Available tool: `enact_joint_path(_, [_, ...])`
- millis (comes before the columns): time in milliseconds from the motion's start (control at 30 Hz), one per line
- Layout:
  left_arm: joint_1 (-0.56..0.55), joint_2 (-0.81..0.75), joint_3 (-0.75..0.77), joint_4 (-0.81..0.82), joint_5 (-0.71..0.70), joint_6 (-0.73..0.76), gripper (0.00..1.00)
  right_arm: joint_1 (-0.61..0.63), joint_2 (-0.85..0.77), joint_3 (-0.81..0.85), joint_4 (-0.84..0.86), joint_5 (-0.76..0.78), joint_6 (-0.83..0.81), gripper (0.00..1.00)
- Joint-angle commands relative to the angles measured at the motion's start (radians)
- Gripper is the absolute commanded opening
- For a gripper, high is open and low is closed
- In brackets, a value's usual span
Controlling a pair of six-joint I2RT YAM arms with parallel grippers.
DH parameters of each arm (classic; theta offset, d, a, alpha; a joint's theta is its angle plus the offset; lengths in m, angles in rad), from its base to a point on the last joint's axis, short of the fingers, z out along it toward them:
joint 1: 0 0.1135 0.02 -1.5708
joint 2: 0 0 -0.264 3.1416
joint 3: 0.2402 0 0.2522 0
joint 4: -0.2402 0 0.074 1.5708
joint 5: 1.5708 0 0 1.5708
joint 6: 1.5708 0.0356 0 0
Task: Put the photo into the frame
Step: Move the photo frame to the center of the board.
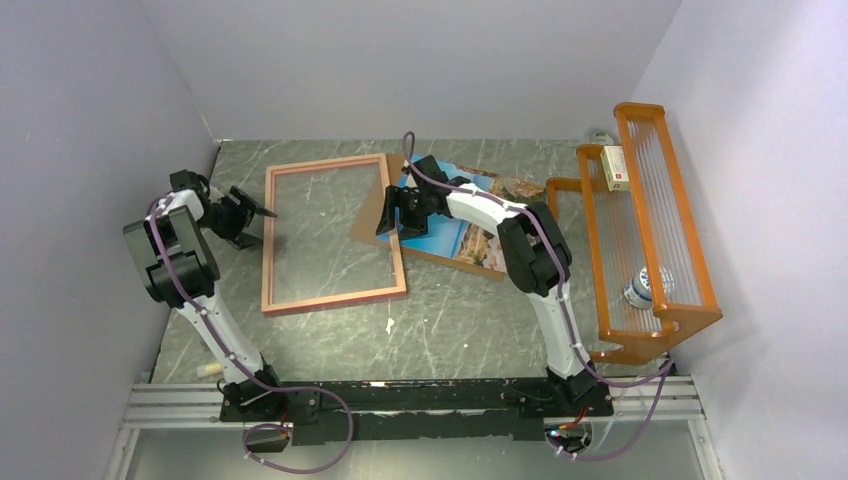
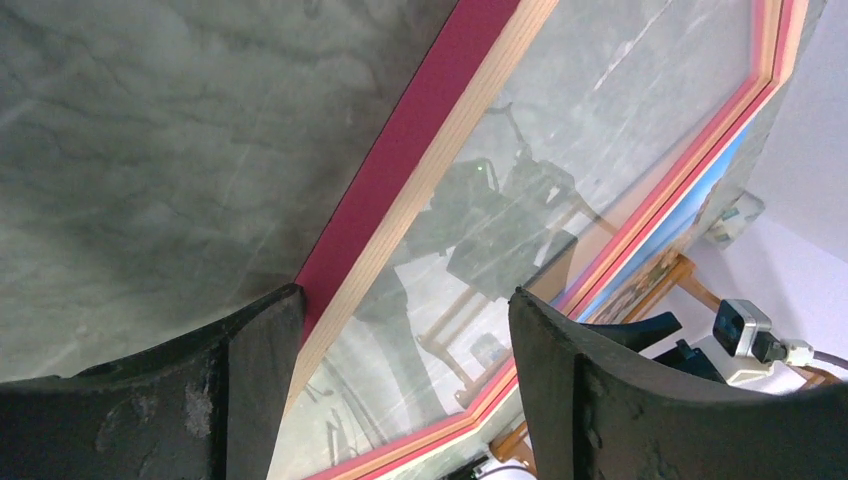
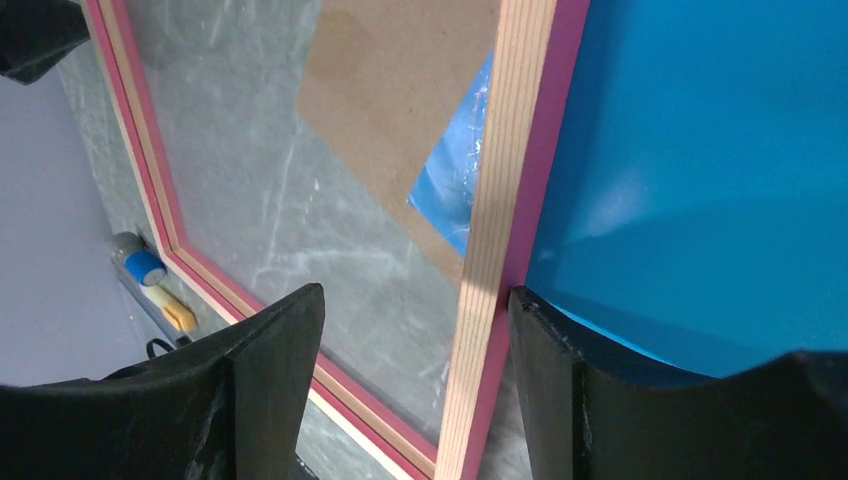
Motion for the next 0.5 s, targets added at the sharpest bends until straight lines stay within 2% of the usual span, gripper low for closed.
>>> enact_joint_path(0, [-0.012,0.030,0.047,-0.037,-0.023,-0.016,0.79,0.035,0.065,0.107,0.146,-0.102,0.051,0.69])
enact_joint_path(100, [-0.001,0.038,0.076,-0.081,-0.130,-0.004,0.78,0.054,0.094,0.135,0.155,-0.087,0.070,0.68])
enact_joint_path(300, [0.037,0.013,0.099,-0.109,-0.200,0.001,0.79,0.094,0.080,0.119,0.207,-0.060,0.110,0.61])
enact_joint_path(467, [0.046,0.035,0.168,-0.145,-0.235,0.025,0.81,0.098,0.101,0.202,0.099,0.001,0.074,0.61])
